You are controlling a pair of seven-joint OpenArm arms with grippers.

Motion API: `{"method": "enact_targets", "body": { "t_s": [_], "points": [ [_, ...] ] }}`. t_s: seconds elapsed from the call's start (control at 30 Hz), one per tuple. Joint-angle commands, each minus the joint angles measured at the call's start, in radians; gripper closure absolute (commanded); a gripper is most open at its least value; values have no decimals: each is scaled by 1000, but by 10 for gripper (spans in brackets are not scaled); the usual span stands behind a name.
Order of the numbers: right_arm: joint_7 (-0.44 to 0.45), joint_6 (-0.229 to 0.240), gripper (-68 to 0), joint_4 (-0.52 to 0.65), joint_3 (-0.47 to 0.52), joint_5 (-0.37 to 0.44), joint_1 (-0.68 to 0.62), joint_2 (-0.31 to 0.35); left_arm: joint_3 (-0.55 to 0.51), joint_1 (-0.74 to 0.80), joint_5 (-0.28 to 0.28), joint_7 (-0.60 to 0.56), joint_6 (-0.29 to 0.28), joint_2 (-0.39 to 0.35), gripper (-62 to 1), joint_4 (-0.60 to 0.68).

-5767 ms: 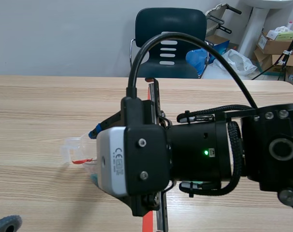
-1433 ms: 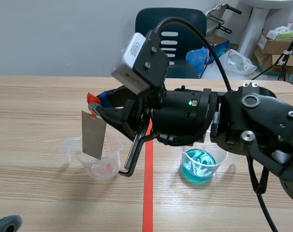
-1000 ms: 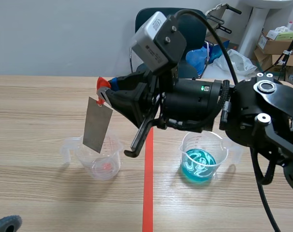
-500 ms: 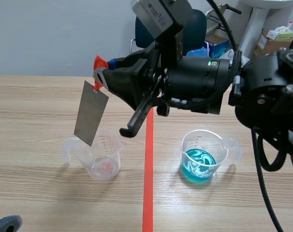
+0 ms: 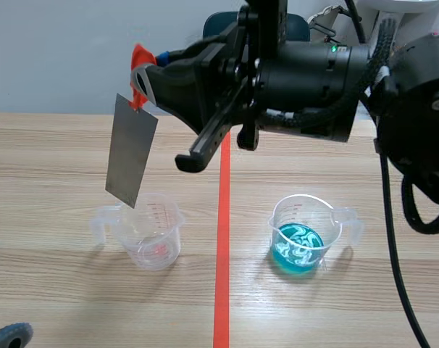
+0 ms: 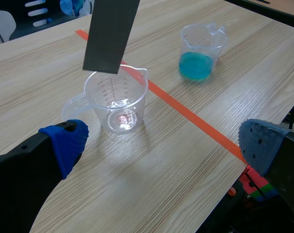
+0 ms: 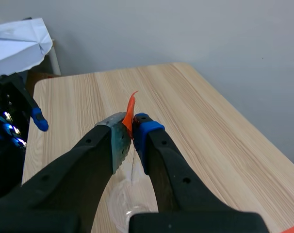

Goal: Do the redox reaction experiment

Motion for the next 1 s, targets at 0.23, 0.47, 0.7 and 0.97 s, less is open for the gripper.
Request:
{"method": "enact_targets", "body": {
  "t_s": [0.23,0.47,0.7,0.97],
  "points": [
    [-66,-11,-10,43,44,117,14,5,1,3,-2,-21,-2,8,-623,12],
    [-89,-12,-11,74,76,141,14,5,1,3,-2,-21,-2,8,-623,12],
    [-89,-12,-10,75,76,152,14,5,1,3,-2,-21,-2,8,-623,12],
    [-88,-12,-10,75,76,159,14,5,1,3,-2,-21,-2,8,-623,12]
  ]
}}
